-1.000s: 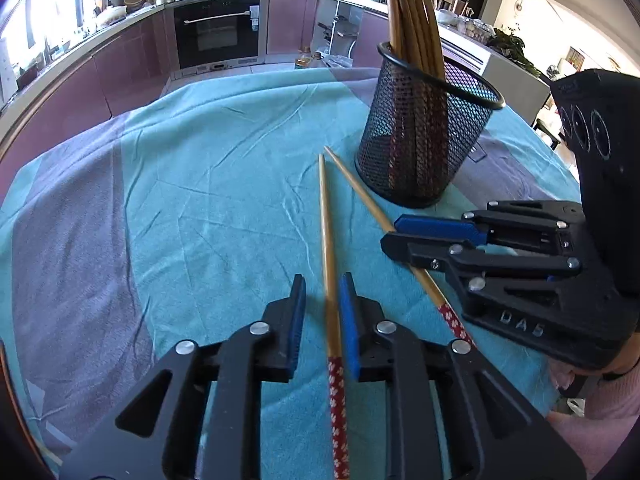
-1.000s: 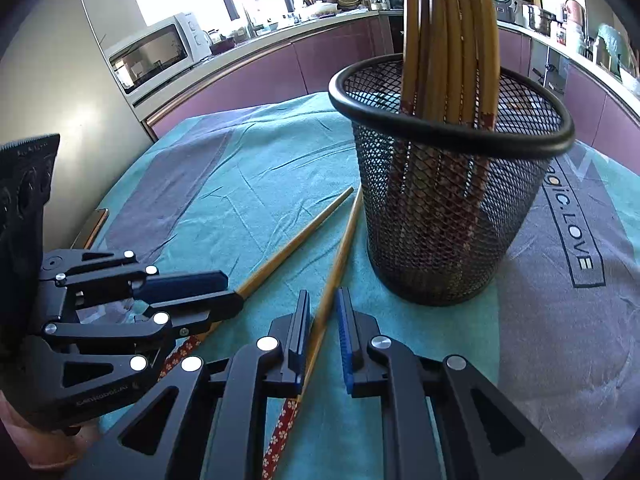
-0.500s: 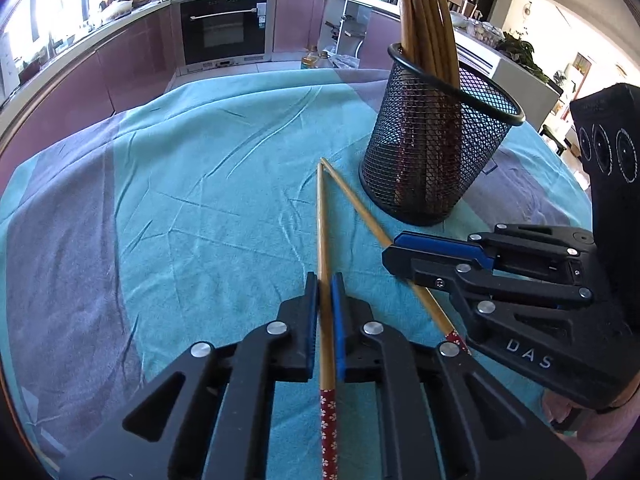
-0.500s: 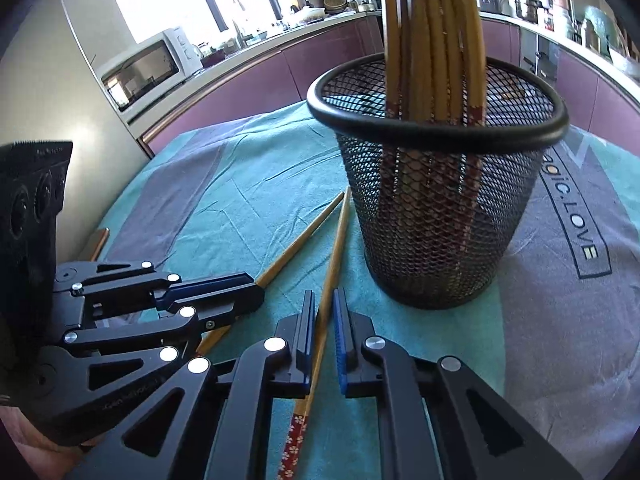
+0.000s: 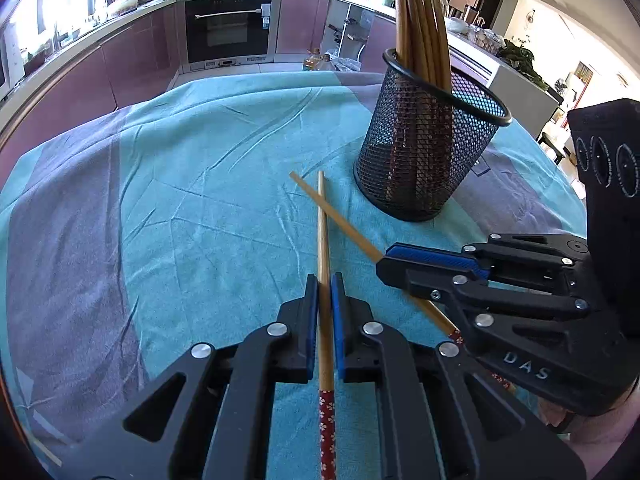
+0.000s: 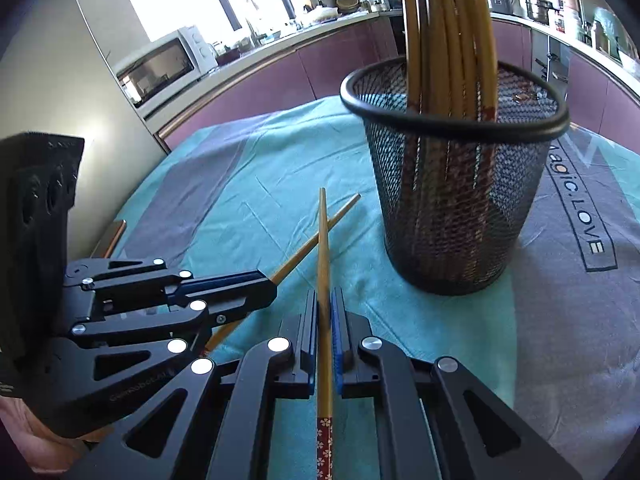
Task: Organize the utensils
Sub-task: 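Close the left tool on one chopstick while the right tool closes on the other, then lift both held chopsticks upright and carry them toward the black mesh cup, then lower both chopsticks into the mesh cup beside the others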
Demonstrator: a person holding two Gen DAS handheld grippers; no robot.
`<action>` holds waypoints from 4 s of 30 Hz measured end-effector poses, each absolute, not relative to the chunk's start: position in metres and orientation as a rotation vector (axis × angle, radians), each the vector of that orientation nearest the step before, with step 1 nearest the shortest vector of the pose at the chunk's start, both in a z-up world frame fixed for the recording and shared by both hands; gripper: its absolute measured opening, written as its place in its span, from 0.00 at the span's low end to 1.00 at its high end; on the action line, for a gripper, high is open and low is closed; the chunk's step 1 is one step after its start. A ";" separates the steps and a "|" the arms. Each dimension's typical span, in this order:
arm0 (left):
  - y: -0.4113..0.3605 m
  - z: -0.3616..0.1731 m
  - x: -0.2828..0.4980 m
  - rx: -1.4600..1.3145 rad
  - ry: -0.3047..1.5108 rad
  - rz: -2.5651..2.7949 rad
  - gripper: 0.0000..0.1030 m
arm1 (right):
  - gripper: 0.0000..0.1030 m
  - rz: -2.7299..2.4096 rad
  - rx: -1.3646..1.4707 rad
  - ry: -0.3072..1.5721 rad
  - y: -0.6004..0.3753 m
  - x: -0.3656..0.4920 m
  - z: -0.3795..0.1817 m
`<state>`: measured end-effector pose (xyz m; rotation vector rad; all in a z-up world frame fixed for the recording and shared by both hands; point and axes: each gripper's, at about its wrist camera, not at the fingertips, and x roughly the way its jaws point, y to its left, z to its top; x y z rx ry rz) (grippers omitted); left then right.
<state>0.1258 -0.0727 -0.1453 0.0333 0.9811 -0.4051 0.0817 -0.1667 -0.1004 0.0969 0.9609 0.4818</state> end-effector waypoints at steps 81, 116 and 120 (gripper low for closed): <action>-0.053 -0.058 0.081 -0.058 0.779 -0.498 0.07 | 0.06 0.561 0.176 0.694 -0.217 0.038 -0.015; -0.053 -0.029 0.075 -0.062 0.716 -0.532 0.07 | 0.06 0.526 0.179 0.618 -0.236 0.037 0.010; -0.053 -0.026 0.077 -0.058 0.717 -0.535 0.07 | 0.06 0.520 0.183 0.613 -0.239 0.039 0.013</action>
